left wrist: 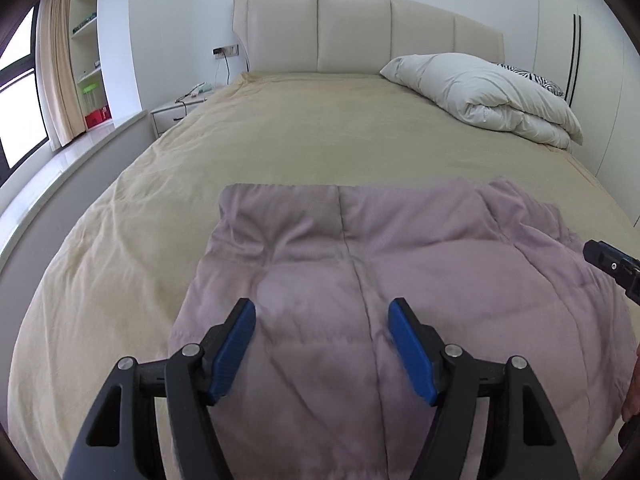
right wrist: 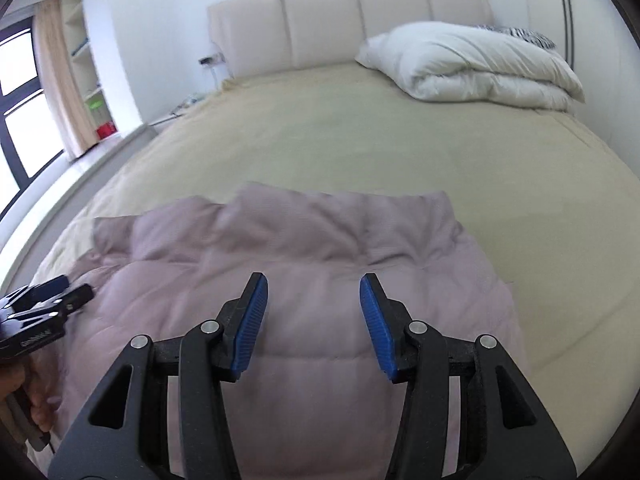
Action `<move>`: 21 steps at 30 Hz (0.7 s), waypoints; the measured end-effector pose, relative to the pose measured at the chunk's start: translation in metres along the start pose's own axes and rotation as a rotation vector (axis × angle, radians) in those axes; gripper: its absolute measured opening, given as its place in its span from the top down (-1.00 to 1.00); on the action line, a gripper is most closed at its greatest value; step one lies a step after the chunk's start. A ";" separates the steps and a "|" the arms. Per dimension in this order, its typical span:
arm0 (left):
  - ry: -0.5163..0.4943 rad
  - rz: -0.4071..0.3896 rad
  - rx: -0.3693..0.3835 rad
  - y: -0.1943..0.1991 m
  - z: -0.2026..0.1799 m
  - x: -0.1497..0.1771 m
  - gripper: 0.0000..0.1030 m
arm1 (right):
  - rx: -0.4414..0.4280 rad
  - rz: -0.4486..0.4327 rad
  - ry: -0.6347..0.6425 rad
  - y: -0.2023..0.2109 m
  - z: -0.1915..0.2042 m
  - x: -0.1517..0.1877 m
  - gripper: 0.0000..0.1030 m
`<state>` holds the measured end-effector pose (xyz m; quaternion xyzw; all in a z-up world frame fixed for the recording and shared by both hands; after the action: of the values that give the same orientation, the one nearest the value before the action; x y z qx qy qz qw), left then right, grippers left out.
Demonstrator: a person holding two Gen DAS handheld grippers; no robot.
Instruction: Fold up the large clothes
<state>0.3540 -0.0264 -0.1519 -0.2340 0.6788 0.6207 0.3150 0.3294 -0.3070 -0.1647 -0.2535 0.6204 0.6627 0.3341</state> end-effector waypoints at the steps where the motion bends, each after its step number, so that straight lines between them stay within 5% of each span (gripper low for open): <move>1: -0.009 -0.005 -0.003 0.007 -0.002 0.008 -0.39 | -0.034 -0.003 0.036 0.010 0.019 0.007 0.08; 4: -0.027 0.011 -0.021 0.014 -0.003 0.030 -0.40 | -0.069 0.038 0.178 0.021 0.072 0.039 0.06; 7: -0.047 0.028 -0.027 0.012 -0.002 0.044 -0.41 | 0.023 0.058 0.272 0.013 0.100 0.070 0.03; 21: -0.052 0.039 0.006 0.002 0.003 0.055 -0.44 | -0.003 0.088 0.217 -0.011 0.086 0.093 0.02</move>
<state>0.3150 -0.0188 -0.1897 -0.2034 0.6767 0.6305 0.3211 0.2839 -0.2097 -0.2329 -0.2965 0.6624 0.6465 0.2352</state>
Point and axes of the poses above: each gripper's, at about its wrist camera, not at the fingertips, and y roughly against the way its jaws point, z to its left, x to its underside, the point moved 4 cm from there along -y, roughly the way its jaws point, and after that the axes turned 2 degrees about x, right-handed, at the moved point
